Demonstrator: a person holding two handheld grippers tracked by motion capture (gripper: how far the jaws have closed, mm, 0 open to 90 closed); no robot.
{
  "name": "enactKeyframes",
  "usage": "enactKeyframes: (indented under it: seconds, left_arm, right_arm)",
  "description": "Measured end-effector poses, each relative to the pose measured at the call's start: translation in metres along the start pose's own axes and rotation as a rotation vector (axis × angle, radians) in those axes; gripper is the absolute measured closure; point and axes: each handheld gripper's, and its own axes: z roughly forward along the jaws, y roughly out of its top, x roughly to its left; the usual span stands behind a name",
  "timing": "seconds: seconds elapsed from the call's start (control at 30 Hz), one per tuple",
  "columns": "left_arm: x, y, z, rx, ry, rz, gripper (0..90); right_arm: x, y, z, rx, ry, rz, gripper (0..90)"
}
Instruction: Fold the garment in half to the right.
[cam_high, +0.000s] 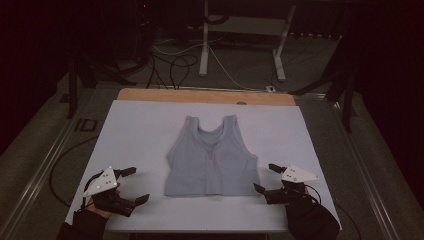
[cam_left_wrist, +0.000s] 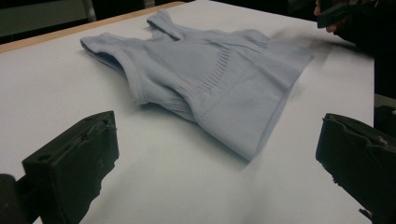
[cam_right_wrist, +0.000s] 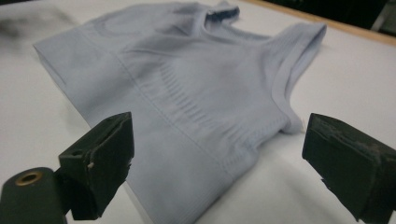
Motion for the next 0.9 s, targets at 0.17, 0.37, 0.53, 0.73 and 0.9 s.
enactKeyframes:
  seconds: [0.17,0.37,0.53,0.73,0.9]
  left_arm:
    - [0.0,0.001,0.0,0.004,-0.004,-0.003,0.5]
    - [-0.002,0.004,0.001,0.005,-0.014,0.003,0.4]
    - [-0.004,0.009,0.002,0.011,-0.018,0.014,0.4]
    - [-0.006,0.022,0.0,0.014,-0.02,0.023,0.4]
    - [-0.008,0.034,0.001,0.035,-0.037,0.037,0.4]
  right_arm:
    - [-0.001,-0.001,0.0,0.008,0.0,-0.004,9.0]
    - [0.0,0.001,-0.001,-0.003,0.025,0.032,9.0]
    - [0.006,0.007,-0.003,-0.017,0.027,0.009,9.0]
    - [0.008,0.015,-0.006,-0.023,0.035,-0.002,9.1]
    - [0.009,0.031,-0.009,-0.035,0.033,-0.005,9.1]
